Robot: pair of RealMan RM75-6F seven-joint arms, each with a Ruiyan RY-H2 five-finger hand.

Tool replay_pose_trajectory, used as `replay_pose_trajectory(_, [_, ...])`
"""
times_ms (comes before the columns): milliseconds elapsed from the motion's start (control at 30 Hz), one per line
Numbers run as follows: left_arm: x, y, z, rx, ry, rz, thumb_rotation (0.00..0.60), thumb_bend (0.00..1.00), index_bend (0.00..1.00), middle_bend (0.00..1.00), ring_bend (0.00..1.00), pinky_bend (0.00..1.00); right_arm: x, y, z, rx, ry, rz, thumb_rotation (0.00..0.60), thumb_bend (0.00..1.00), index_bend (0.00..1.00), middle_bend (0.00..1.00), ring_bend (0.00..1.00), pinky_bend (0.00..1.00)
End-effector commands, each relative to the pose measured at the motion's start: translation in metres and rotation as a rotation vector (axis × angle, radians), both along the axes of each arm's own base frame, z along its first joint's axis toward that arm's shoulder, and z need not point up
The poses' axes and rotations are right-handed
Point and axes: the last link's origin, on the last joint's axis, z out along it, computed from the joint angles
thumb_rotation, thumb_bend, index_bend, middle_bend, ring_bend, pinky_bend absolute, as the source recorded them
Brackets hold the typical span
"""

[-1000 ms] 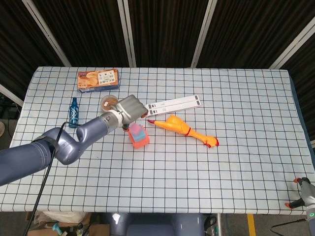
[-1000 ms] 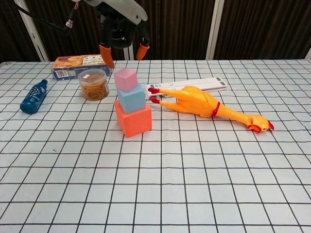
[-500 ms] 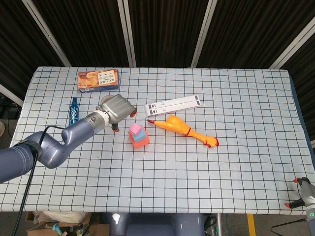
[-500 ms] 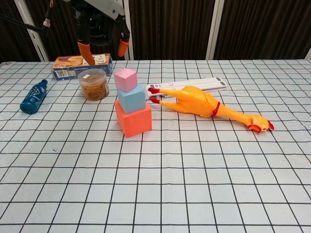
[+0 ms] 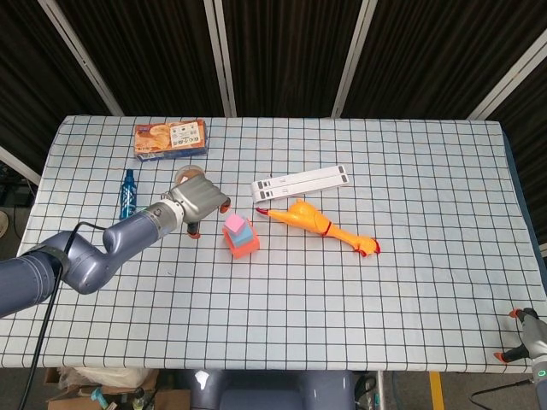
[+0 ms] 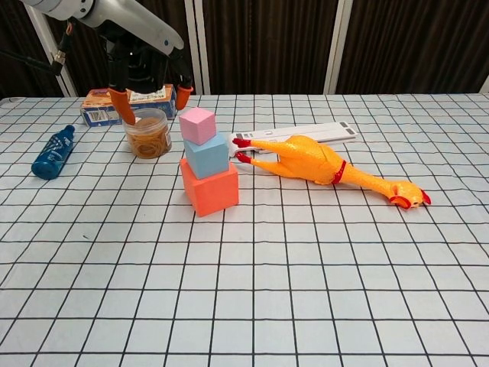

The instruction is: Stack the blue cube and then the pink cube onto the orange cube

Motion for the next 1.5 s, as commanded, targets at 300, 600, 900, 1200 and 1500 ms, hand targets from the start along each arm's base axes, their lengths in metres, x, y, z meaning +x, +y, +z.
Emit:
replay_pose_trajectory(300, [-0.002, 0.001, -0.008, -0.018, 0.007, 0.002, 0.6, 0.2, 0.31, 0.75, 0.76, 0.89, 0.0, 0.0, 0.0, -0.003, -0.003, 0.0, 0.6, 0.12, 0.21, 0.09, 0.24, 0.26])
replay_pose_trajectory(600, [-0.001, 0.002, -0.012, -0.023, 0.007, 0.006, 0.6, 0.2, 0.3, 0.75, 0.76, 0.89, 0.0, 0.001, 0.002, -0.008, -0.004, 0.0, 0.6, 0.12, 0.21, 0.09, 0.24, 0.26])
replay_pose_trajectory(900, [0.0, 0.002, -0.015, -0.024, 0.006, 0.009, 0.6, 0.2, 0.3, 0.75, 0.76, 0.89, 0.0, 0.001, 0.003, -0.011, -0.005, 0.0, 0.6, 0.12, 0.21, 0.09, 0.24, 0.26])
replay_pose_trajectory(1200, [0.001, 0.003, -0.017, -0.027, 0.009, 0.009, 0.6, 0.2, 0.3, 0.75, 0.76, 0.89, 0.0, 0.001, 0.003, -0.012, -0.006, -0.001, 0.6, 0.12, 0.21, 0.09, 0.24, 0.26])
replay_pose_trajectory(1500, [0.005, 0.001, -0.019, -0.029, 0.004, -0.003, 0.6, 0.2, 0.3, 0.75, 0.76, 0.89, 0.0, 0.001, 0.004, -0.014, -0.007, 0.0, 0.6, 0.12, 0.21, 0.09, 0.24, 0.26])
